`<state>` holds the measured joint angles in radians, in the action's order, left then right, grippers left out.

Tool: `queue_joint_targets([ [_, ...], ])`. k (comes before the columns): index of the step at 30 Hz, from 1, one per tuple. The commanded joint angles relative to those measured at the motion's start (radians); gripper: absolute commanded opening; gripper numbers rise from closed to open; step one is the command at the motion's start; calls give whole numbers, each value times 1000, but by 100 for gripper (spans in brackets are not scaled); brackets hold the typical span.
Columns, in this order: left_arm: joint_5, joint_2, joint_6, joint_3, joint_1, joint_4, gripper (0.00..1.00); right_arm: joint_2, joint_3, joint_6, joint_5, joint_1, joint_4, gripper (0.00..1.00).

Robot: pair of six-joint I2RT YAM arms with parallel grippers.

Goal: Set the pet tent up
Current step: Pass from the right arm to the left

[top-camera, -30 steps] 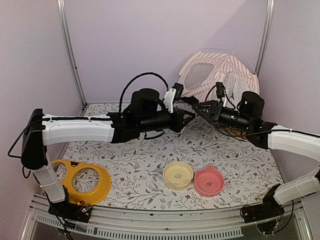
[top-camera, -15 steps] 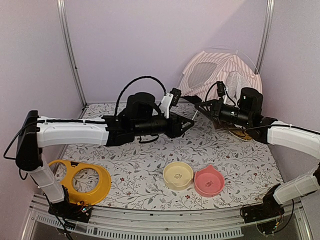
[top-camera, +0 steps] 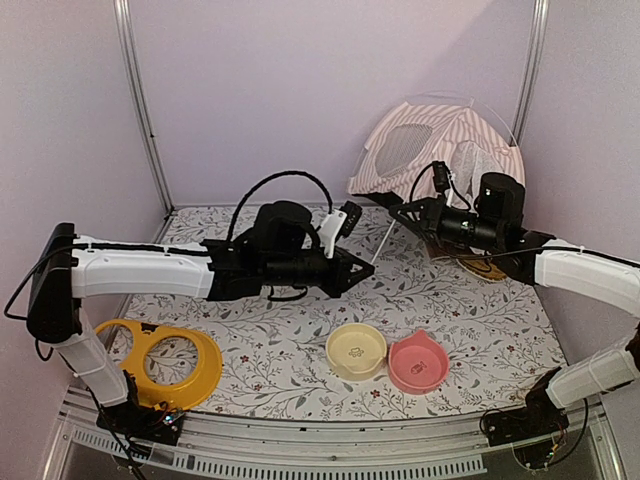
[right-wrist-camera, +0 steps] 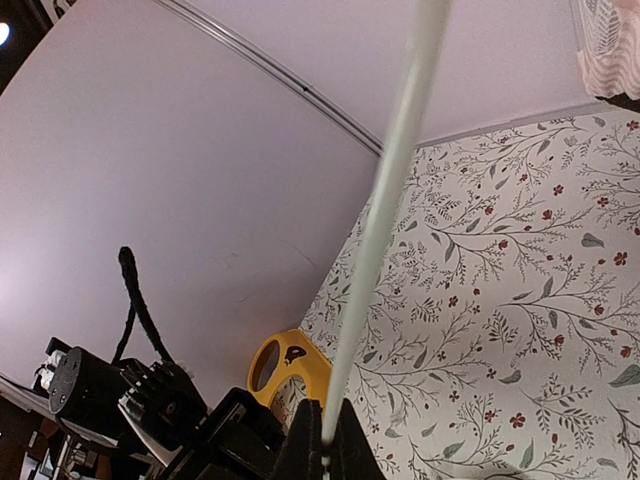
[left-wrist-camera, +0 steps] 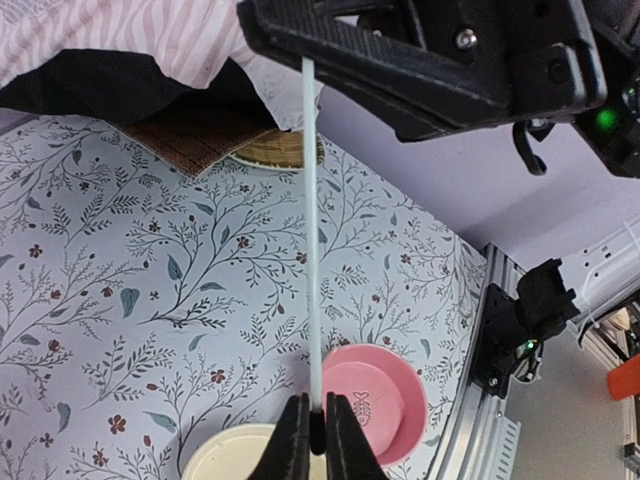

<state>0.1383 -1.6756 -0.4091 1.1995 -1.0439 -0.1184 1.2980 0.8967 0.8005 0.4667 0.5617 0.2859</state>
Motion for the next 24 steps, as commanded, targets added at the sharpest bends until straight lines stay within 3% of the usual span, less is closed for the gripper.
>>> queue_joint_targets([
  [1,-8,7,11,9,-9,1,0,1,43,-52,14,-6,26,0],
  [4,-6,-9,20,30,-10,-3,0,3,33,-53,26,-6,24,1],
  [8,-13,-21,16,53,-12,-17,0,7,8,-51,73,-6,22,24],
  [10,-21,-24,10,60,-12,-27,0,-2,-20,-47,85,-5,20,30],
  [17,-12,-50,-4,96,-14,-45,0,-65,-122,-28,71,12,12,35],
  [24,7,-81,-5,122,-21,-46,0,-67,-124,-16,58,25,22,34],
])
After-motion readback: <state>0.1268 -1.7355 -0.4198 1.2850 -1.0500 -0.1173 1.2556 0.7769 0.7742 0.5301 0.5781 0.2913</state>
